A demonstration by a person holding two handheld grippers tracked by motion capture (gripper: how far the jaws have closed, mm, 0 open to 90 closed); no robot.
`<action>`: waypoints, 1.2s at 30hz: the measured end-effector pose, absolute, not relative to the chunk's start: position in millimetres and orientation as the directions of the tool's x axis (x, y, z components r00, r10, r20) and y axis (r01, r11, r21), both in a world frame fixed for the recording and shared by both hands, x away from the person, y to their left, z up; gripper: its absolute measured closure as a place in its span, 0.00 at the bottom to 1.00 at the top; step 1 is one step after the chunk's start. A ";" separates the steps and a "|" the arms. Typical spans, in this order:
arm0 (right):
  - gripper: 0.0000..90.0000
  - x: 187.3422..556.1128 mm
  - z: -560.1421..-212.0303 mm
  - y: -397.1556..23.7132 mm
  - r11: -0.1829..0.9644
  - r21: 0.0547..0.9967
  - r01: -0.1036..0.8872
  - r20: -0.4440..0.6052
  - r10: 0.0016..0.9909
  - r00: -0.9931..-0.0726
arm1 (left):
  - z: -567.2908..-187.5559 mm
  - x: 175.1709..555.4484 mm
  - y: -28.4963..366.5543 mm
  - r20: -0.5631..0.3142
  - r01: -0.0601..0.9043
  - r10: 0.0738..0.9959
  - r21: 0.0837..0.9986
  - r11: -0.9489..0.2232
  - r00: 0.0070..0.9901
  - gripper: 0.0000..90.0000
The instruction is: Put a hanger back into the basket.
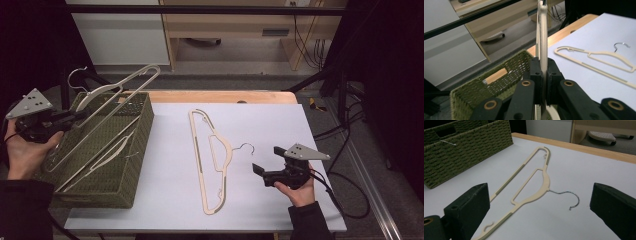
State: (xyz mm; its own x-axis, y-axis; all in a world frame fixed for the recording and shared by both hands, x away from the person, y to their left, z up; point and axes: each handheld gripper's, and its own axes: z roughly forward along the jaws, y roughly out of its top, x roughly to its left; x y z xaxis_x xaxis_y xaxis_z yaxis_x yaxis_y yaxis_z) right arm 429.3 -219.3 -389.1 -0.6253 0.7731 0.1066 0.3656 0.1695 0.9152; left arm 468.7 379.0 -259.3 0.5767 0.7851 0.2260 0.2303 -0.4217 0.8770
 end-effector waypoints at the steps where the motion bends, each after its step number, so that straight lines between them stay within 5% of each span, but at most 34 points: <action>1: 0.04 429.2 -389.0 -219.0 0.165 0.915 0.368 0.110 0.775 -0.622 | -261.0 469.3 381.6 0.226 0.235 0.786 0.875 -0.424 0.576 0.96; 36: 0.04 429.8 -390.7 -218.0 0.179 0.909 0.375 0.107 0.770 -0.629 | -338.8 474.4 422.2 0.316 0.351 0.789 0.765 -0.540 0.527 0.96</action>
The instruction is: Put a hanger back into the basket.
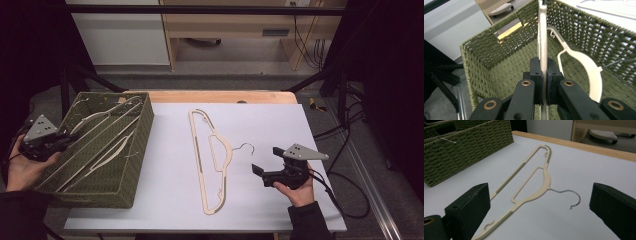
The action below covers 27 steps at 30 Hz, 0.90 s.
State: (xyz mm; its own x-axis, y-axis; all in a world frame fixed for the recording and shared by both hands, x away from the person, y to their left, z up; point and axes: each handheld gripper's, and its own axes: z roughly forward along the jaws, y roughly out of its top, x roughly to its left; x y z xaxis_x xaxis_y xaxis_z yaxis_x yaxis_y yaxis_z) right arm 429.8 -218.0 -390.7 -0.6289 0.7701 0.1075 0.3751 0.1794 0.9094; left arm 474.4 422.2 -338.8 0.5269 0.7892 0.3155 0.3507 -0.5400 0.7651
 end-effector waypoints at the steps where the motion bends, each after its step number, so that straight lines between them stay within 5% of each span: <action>1: 0.04 429.8 -390.7 -217.9 0.180 0.909 0.375 0.107 0.770 -0.629 | -341.0 475.3 421.1 0.318 0.352 0.789 0.763 -0.542 0.526 0.96; 21: 0.05 430.4 -392.3 -216.0 0.181 0.908 0.378 0.110 0.769 -0.630 | -382.9 485.4 423.3 0.362 0.411 0.768 0.683 -0.604 0.528 0.94; 27: 0.05 430.8 -393.4 -214.5 0.183 0.906 0.382 0.110 0.768 -0.630 | -386.9 484.1 423.8 0.271 0.459 0.781 0.684 -0.567 0.562 0.93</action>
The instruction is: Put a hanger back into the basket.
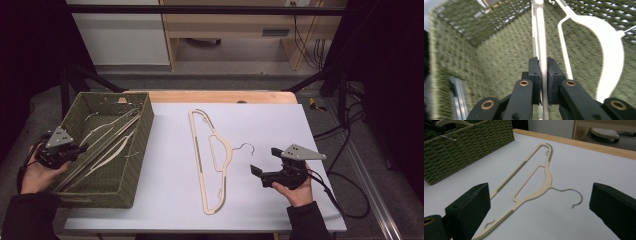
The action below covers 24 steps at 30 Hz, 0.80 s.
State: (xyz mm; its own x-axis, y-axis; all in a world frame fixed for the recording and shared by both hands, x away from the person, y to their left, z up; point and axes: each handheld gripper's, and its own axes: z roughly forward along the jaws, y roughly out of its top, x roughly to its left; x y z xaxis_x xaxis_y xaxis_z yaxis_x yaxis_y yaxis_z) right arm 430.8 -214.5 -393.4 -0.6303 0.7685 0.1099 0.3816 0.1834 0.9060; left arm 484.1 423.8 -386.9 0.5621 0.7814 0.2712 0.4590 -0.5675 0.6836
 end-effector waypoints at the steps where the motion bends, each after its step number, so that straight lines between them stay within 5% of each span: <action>1: 0.05 430.8 -393.6 -214.3 0.185 0.905 0.383 0.110 0.768 -0.631 | -387.5 483.7 422.9 0.262 0.461 0.775 0.679 -0.572 0.575 0.92; 24: 0.05 430.1 -393.4 -214.3 0.184 0.905 0.382 0.111 0.767 -0.633 | -398.9 475.8 399.2 0.200 0.471 0.700 0.612 -0.636 0.685 0.66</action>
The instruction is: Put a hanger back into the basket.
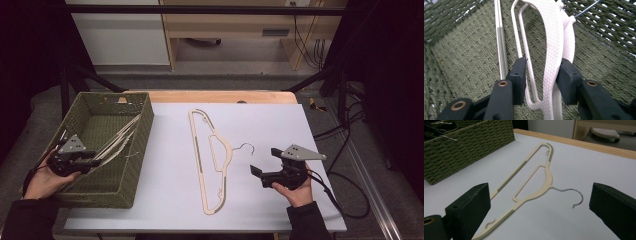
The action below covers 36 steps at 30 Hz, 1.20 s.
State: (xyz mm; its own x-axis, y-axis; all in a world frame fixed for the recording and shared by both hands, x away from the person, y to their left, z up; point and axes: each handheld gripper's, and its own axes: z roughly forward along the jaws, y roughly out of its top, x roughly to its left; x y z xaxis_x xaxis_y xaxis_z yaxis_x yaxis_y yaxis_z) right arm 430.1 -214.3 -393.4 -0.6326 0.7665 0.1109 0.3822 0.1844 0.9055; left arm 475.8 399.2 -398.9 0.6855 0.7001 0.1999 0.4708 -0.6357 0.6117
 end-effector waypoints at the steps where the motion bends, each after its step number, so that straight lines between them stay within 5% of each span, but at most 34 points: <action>1: 0.05 430.1 -393.3 -214.2 0.184 0.905 0.383 0.111 0.767 -0.632 | -399.3 475.7 398.9 0.201 0.470 0.698 0.609 -0.639 0.687 0.65; 22: 0.05 429.8 -393.5 -213.7 0.184 0.905 0.383 0.113 0.765 -0.634 | -391.5 472.4 390.8 0.207 0.434 0.684 0.638 -0.636 0.699 0.54; 36: 0.05 429.2 -393.3 -209.4 0.179 0.905 0.386 0.119 0.763 -0.635 | -344.6 455.1 368.7 0.223 0.311 0.745 0.806 -0.503 0.629 0.25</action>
